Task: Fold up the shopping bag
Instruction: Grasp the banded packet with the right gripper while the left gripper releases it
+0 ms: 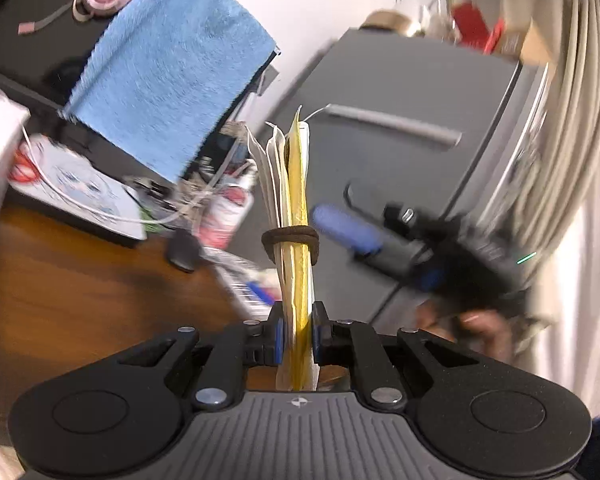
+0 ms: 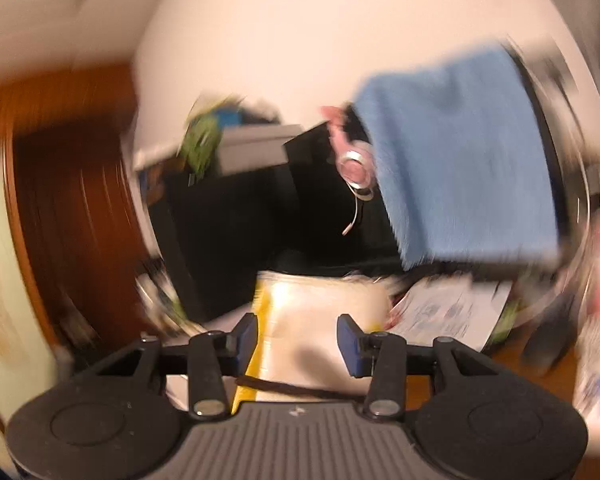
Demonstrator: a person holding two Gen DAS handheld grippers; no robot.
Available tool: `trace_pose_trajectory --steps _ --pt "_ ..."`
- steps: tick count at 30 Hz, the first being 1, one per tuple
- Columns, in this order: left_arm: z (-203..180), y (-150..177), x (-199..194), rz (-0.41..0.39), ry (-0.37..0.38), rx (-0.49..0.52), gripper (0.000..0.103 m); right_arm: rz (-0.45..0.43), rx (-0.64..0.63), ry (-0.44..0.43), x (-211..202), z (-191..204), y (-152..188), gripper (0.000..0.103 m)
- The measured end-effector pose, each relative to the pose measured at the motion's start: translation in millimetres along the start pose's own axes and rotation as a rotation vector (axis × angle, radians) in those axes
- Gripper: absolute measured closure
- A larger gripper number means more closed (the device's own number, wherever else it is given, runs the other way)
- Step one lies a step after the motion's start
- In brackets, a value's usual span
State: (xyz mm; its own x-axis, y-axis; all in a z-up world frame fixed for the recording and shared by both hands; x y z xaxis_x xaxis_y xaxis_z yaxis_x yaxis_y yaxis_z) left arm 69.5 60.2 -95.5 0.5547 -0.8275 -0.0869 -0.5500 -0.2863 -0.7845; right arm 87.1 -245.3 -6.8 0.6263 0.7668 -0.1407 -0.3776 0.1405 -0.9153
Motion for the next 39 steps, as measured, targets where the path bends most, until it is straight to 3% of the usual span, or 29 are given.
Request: trace_pose_trajectory --steps 5,9,10,11,13,15,17,20,23,26,30,36,39 --pt "4 -3 0 -0.002 0.066 -0.072 0.090 -0.031 0.328 -0.137 -13 -59 23 0.058" --pt "7 -5 1 -0.004 0.119 -0.130 0.090 -0.029 0.516 -0.338 -7 -84 50 0.059" --pt "8 -5 1 -0.005 0.132 -0.145 0.090 -0.029 0.538 -0.366 -3 -87 54 0.065" --pt "9 -6 1 -0.005 0.145 -0.159 0.089 -0.034 0.552 -0.384 -1 -88 57 0.082" --pt "10 -7 1 -0.007 0.158 -0.179 0.089 -0.043 0.573 -0.401 0 -90 63 0.085" --pt "11 -8 -1 -0.022 0.138 -0.185 0.085 -0.046 0.589 -0.405 1 -93 66 0.088" --pt "11 -9 -5 -0.038 0.115 -0.185 0.065 -0.046 0.606 -0.406 1 -95 67 0.089" --pt "9 -13 -13 -0.074 0.090 -0.175 0.043 -0.054 0.617 -0.356 -2 -101 64 0.089" --pt "6 -17 -24 -0.110 0.071 -0.166 0.035 -0.049 0.638 -0.283 -3 -113 60 0.089" --pt "2 -22 -34 -0.135 0.050 -0.150 0.023 0.027 0.648 -0.173 8 -127 56 0.089" --pt "-2 -28 -48 -0.169 0.022 -0.130 0.021 0.163 0.654 -0.053 37 -145 59 0.089" --pt "-6 -34 -68 -0.205 -0.027 -0.105 0.013 0.359 0.526 0.072 80 -155 56 0.089" --pt "-7 -35 -76 -0.221 -0.065 -0.092 0.007 0.426 0.441 0.134 92 -154 51 0.083"
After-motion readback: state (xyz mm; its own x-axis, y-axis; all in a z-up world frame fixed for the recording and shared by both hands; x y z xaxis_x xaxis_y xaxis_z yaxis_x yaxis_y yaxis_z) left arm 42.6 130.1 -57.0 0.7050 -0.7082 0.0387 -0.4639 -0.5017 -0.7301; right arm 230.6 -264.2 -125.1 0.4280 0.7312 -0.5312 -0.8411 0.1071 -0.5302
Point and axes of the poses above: each gripper's, at about its wrist camera, not at the fingertips, and x roughly the way its jaws point, z to its left, y to its underside, the point moved 1 cm from there along x, roughly the way its jaws point, and after that the axes turned 1 degree about -x, right-handed, at the moved point
